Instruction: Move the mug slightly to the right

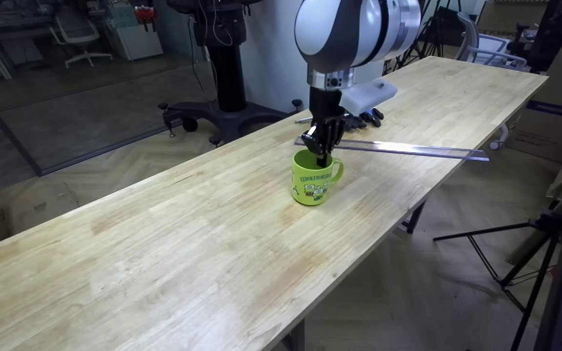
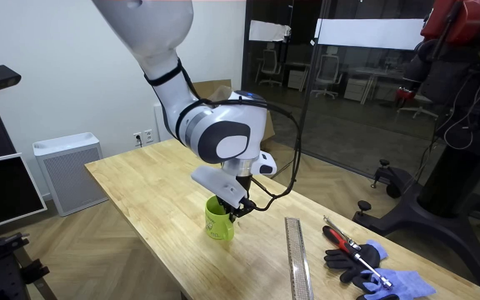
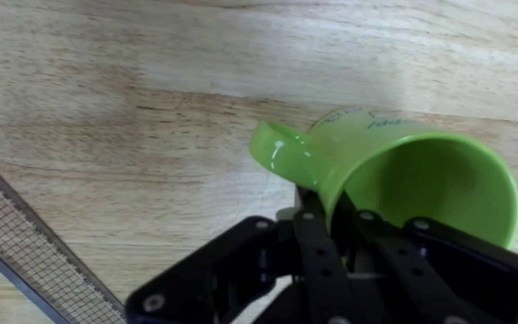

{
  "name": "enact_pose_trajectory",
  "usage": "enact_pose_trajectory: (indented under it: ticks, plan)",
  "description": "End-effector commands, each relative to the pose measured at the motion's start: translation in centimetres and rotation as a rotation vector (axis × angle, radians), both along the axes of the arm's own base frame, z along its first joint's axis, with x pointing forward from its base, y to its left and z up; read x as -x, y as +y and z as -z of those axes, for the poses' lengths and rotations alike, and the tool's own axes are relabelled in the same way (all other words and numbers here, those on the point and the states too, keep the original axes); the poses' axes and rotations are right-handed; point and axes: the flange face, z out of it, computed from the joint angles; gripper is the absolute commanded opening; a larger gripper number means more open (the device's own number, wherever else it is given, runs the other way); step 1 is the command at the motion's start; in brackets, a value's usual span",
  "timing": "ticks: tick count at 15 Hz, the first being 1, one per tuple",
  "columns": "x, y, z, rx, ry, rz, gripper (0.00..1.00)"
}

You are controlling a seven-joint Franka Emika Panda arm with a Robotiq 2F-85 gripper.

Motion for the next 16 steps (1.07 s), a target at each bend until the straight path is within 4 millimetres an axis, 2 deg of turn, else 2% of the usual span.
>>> enact_pose_trajectory:
  ticks: [1,9,10,16]
  plan:
    - [0.0,0.1,-2.0,0.009,0.010,0.059,0.42]
    - [0.6,0.5,-5.4,0.062,-0.043,0.122,0.96]
    - [0.7,0.7,-5.7,0.060,-0.049,0.122,1.00]
    - [1.1,1.4,-6.7,0.053,-0.079,0.123,1.00]
